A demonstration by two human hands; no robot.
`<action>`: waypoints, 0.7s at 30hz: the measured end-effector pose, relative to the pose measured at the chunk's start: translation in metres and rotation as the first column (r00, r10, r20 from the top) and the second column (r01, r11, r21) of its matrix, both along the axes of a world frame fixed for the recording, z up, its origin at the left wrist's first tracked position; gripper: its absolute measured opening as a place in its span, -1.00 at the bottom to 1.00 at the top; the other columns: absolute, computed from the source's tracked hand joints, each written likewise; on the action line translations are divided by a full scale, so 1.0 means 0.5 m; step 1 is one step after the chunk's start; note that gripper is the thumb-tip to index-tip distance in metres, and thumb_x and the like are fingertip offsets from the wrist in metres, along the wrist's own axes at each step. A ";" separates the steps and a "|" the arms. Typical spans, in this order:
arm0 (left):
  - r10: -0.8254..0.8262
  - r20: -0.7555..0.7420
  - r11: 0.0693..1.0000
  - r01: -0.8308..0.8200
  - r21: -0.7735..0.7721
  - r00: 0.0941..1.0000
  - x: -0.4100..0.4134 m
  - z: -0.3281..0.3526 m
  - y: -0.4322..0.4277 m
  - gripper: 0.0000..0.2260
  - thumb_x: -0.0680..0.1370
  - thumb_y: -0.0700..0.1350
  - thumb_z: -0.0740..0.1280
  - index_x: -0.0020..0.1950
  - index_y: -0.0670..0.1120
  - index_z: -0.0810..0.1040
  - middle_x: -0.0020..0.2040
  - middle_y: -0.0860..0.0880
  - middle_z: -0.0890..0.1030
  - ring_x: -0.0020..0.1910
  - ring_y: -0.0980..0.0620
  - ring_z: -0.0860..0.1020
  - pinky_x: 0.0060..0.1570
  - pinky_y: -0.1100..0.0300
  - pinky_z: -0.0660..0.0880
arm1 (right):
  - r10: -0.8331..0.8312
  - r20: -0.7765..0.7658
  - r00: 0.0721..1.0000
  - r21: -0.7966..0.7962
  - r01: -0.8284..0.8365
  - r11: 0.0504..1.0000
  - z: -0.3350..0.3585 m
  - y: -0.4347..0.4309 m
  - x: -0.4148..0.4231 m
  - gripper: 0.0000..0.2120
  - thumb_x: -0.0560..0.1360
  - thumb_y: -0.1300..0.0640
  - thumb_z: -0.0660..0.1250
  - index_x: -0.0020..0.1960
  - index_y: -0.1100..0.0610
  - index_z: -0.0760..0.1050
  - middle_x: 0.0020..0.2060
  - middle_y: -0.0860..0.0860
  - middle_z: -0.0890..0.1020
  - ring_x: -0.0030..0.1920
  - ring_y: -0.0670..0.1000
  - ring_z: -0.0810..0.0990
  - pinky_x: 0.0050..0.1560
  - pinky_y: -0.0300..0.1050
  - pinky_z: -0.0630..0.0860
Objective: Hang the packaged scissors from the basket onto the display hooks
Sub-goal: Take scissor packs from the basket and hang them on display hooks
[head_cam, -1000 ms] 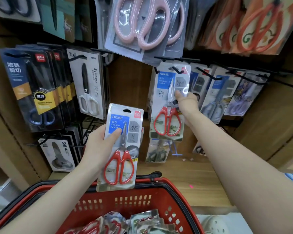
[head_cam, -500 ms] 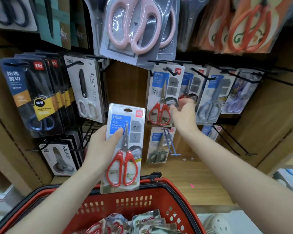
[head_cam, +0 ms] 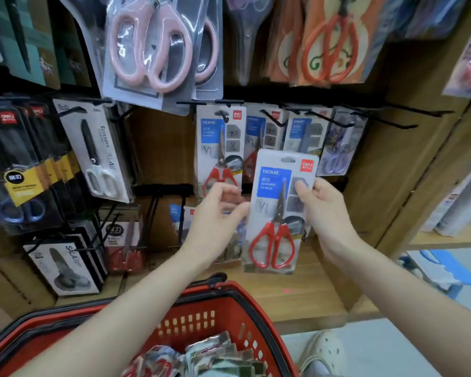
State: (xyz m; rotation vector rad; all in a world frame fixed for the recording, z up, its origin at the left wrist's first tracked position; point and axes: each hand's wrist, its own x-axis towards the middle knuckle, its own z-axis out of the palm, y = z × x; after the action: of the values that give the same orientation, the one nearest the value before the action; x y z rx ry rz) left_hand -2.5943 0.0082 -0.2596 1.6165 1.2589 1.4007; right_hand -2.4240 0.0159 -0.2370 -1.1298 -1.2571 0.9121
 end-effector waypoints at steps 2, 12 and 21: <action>0.064 -0.040 0.997 -0.063 0.036 0.997 -0.016 0.008 0.034 -0.82 0.54 -0.19 0.34 0.10 -0.01 0.44 0.02 0.10 0.54 0.01 0.19 0.54 -0.07 0.45 0.47 | -0.063 0.056 0.996 0.055 0.060 0.997 0.024 0.016 0.025 -0.87 0.61 0.16 0.19 -0.05 0.10 0.50 -0.13 -0.03 0.69 -0.13 -0.06 0.69 -0.16 -0.11 0.61; 0.241 -0.031 0.959 -0.243 -0.147 0.970 -0.083 0.004 0.207 -0.44 0.57 -0.08 0.30 0.52 -0.06 0.15 0.48 -0.09 0.28 0.43 -0.05 0.31 0.21 0.18 0.33 | -0.229 0.239 0.944 0.243 0.170 0.955 0.072 0.105 -0.024 -0.78 0.61 0.12 0.17 -0.02 0.30 0.38 -0.02 0.24 0.60 0.03 0.17 0.60 0.00 0.22 0.55; 0.328 -0.091 0.936 -0.336 -0.101 0.940 -0.088 -0.006 0.268 -0.71 0.56 -0.09 0.32 0.24 -0.13 0.39 0.23 -0.09 0.53 0.17 -0.01 0.53 -0.01 0.18 0.50 | -0.338 0.252 0.907 0.262 0.273 0.926 0.045 0.117 -0.016 -0.82 0.63 0.13 0.13 -0.09 0.21 0.34 0.00 0.27 0.53 0.06 0.25 0.52 0.05 0.29 0.48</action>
State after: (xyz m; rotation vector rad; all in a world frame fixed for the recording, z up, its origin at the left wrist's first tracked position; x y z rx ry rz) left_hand -2.6385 0.1419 -0.2627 1.4344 1.6875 1.4448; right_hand -2.4319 0.0744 -0.2145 -1.2696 -1.3316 0.3634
